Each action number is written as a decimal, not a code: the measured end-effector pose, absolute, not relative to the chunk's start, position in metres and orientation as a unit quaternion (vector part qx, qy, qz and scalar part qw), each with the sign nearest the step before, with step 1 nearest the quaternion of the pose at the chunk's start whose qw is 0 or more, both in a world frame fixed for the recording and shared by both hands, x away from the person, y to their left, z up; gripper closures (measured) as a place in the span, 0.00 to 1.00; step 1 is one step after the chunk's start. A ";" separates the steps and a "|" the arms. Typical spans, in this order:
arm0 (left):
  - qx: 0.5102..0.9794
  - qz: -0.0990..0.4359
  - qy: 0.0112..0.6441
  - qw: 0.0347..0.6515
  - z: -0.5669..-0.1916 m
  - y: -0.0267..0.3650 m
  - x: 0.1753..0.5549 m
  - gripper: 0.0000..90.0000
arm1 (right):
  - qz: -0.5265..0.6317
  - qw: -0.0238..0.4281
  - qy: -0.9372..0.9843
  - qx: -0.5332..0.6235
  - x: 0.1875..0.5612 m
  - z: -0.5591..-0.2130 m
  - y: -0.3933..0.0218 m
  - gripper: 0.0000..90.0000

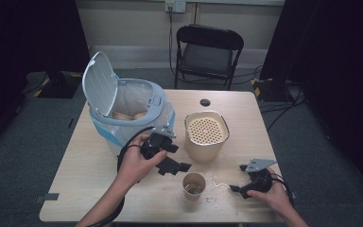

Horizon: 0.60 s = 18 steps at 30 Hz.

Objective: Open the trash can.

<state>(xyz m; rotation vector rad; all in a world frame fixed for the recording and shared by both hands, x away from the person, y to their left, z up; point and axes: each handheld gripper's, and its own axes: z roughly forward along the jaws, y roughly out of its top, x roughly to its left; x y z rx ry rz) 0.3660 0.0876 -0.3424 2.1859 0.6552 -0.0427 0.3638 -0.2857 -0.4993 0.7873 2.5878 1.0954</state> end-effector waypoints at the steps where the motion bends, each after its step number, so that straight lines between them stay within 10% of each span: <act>1: 0.863 -0.016 0.265 0.430 -0.347 0.089 0.365 0.18 | 0.371 0.113 0.882 0.269 0.364 -0.498 -0.286 0.10; 18: 0.863 -0.011 0.290 0.414 -0.398 0.131 0.360 0.18 | 0.385 0.097 0.887 0.236 0.365 -0.489 -0.274 0.16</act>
